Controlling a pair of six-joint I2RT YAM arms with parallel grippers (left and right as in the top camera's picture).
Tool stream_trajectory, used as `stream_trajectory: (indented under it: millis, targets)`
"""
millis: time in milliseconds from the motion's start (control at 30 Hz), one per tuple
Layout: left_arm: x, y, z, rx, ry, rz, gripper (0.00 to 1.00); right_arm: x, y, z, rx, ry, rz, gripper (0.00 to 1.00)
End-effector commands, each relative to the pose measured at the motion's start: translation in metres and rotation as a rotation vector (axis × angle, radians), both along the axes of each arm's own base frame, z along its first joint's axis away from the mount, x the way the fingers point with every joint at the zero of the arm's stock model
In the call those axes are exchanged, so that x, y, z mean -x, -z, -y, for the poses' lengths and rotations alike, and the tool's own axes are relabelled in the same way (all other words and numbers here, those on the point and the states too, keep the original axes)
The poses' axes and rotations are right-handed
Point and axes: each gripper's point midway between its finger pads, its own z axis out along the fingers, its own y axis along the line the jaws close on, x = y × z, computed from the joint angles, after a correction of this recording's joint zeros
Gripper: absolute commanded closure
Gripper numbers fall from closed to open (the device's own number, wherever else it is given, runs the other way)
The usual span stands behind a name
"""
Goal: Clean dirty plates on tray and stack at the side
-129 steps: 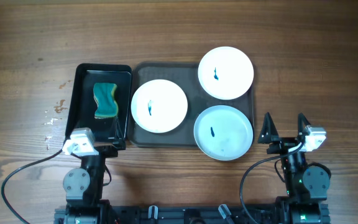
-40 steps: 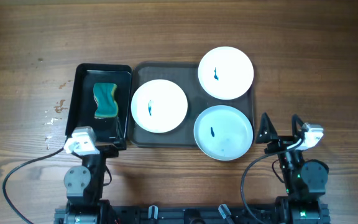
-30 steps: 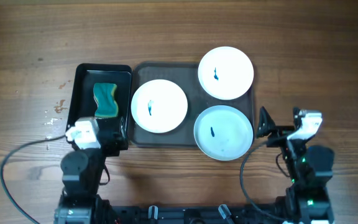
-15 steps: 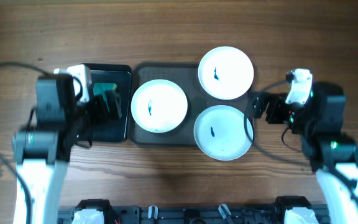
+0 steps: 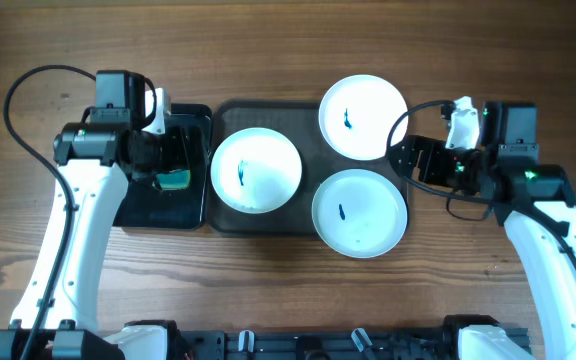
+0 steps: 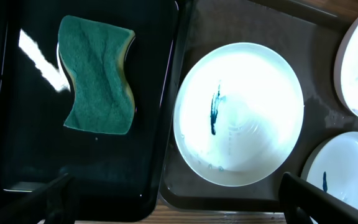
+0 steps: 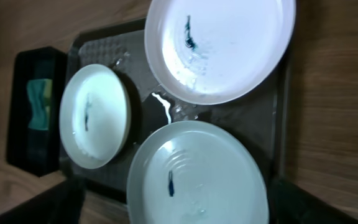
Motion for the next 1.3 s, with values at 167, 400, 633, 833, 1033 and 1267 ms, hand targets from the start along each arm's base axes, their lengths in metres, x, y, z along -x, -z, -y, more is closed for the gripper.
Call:
stream_trajectory:
  millis: [167,400,633,833,1033,1267]
  targets:
    - [-0.011,-0.005,-0.011,0.002,-0.112,0.023,0.00,-0.005,0.000,-0.052,-0.058,-0.057,-0.084,0.31]
    - [-0.005,-0.001,-0.046,-0.018,-0.272,-0.014,0.00,-0.031,0.018,-0.130,0.059,-0.128,-0.209,0.59]
    - [-0.004,0.008,-0.054,-0.028,-0.293,-0.047,0.00,-0.043,0.072,-0.177,0.123,-0.120,-0.334,0.69]
    - [-0.008,0.025,-0.058,-0.050,-0.299,-0.093,0.01,-0.044,0.122,-0.180,0.164,-0.109,-0.417,0.71]
    - [-0.014,0.029,-0.060,-0.060,-0.303,-0.085,0.00,-0.049,0.141,-0.178,0.198,-0.100,-0.420,0.76]
    - [-0.016,0.028,-0.060,-0.060,-0.303,-0.078,0.00,-0.053,0.159,-0.178,0.213,-0.093,-0.422,0.84]
